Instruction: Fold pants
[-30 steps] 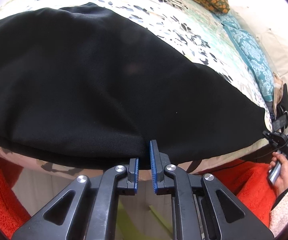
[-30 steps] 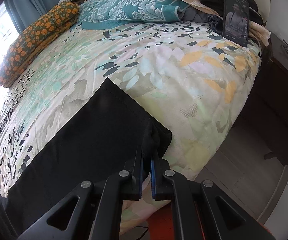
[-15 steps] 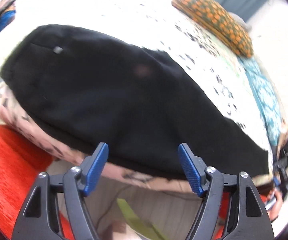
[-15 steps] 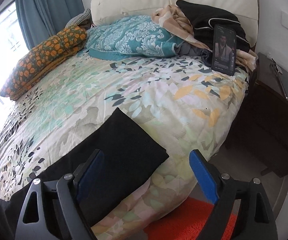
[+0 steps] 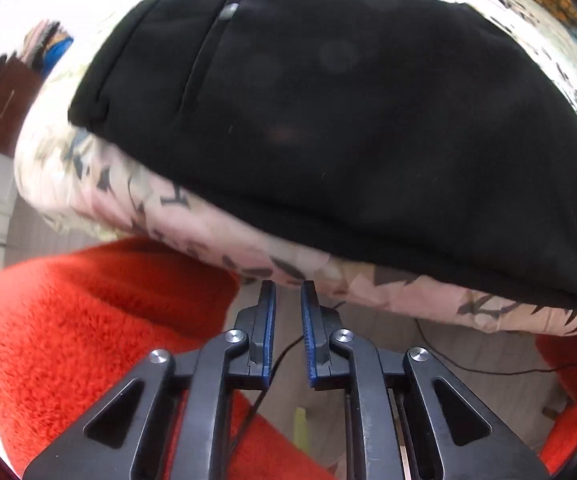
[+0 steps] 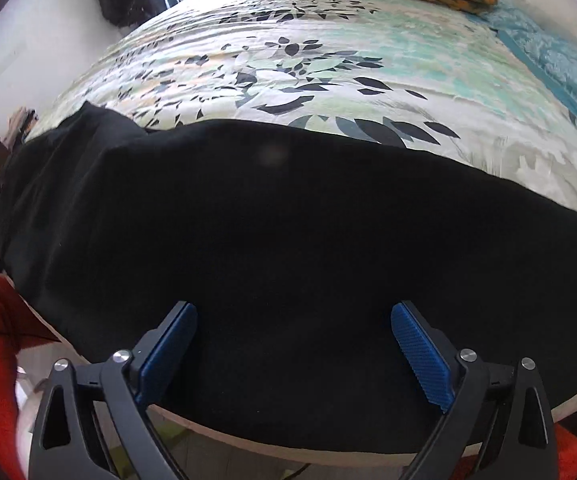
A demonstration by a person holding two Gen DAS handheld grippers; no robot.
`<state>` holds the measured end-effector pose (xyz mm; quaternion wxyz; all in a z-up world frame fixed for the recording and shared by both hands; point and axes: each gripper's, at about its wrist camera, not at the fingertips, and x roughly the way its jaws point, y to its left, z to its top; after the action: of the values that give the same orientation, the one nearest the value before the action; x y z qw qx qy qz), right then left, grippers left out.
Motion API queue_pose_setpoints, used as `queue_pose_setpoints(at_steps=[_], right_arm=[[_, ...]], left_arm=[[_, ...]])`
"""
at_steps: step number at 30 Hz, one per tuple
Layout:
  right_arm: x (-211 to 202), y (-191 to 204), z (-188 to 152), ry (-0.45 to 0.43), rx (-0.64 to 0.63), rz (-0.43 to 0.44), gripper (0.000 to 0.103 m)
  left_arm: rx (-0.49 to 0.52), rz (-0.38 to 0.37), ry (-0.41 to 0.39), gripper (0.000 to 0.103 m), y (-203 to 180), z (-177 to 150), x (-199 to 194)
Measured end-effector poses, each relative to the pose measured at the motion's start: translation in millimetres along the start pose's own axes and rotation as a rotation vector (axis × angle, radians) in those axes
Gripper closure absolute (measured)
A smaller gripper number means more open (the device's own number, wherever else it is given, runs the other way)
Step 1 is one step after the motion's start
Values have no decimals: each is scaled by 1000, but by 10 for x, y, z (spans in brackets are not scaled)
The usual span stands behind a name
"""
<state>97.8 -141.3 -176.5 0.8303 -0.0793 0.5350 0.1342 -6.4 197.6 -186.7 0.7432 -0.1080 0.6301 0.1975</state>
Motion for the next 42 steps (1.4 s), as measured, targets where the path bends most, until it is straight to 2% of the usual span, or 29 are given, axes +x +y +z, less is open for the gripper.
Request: queue_pose_setpoints(at_steps=[2,4,5,6,7,9,11,13,14,15,16,18,20,22,24,25,27,30,31,32,33,34,35,36,37,38,39,40,42], right_arm=[[13,-62,-43,12,27,29,0],[-1,-115,-95,3,32,46,0],[-12,-100,-114,-6,22,39,0],[-13,-85,-123,-11,18,29,0],[-8,-77,-122,-13,16,21,0],[-8,-78,-133,-18,17,15,0],[-25,-106,-112,-19,18,19,0],[-25,-106,-102,-20,18,19,0],[-26,-108,-98,-21,19,18,0],[-24,-105,-95,-20,19,16,0],[-31,-108,-101,-21,18,15,0],[-34,-113,-104,-23,20,17,0],[-25,-113,-98,-26,21,18,0],[-19,-110,-92,-28,20,18,0],[-20,-110,-97,-30,18,17,0],[-17,-110,-94,-31,17,17,0],[-12,-110,-85,-31,16,17,0],[-27,-107,-75,-22,16,18,0],[-53,-109,-40,-2,18,17,0],[-98,-112,13,13,32,18,0],[-186,-117,68,-8,53,57,3],[-293,-130,131,-51,96,154,5],[-369,-143,212,-81,158,299,5],[-385,-132,314,-86,224,482,5],[-338,-85,435,-64,287,661,5],[-255,-3,566,-33,333,787,5],[-138,116,706,10,354,865,5],[12,241,852,52,356,894,5],[410,396,1113,130,367,878,5]], left_arm=[[-28,-38,-100,88,24,3,-235],[-20,-73,-234,52,14,40,-555],[-13,-94,-302,17,-24,76,-704],[1,-114,-380,4,-82,104,-829],[25,-124,-436,5,-147,136,-905],[97,-120,-449,5,-324,224,-863],[158,-111,-395,10,-498,241,-657],[248,-116,-280,31,-708,96,-427],[324,-77,-230,36,-793,-30,-321],[413,-7,-265,36,-857,-189,-345],[480,35,-266,36,-904,-313,-397],[491,19,-215,39,-843,-456,-459],[420,-13,-211,43,-733,-483,-524],[309,-75,-263,38,-673,-360,-722],[227,-138,-328,10,-616,-235,-915],[212,-167,-361,7,-623,-175,-987],[242,-196,-388,7,-769,-113,-1026],[347,-180,-403,7,-1143,-91,-910],[407,-154,-378,7,-1268,-153,-799],[482,-82,-320,10,-1344,-100,-606],[547,-2,-261,15,-1363,-198,-424],[557,10,-296,15,-1264,-294,-400],[537,9,-307,15,-1231,-344,-445],[519,-1,-282,15,-1198,-351,-478],[498,-17,-274,15,-1167,-343,-500],[486,-33,-268,15,-1128,-345,-506],[479,-42,-267,13,-1120,-369,-450],[475,-47,-267,13,-1111,-365,-450],[477,-45,-271,12,-1099,-380,-471]])
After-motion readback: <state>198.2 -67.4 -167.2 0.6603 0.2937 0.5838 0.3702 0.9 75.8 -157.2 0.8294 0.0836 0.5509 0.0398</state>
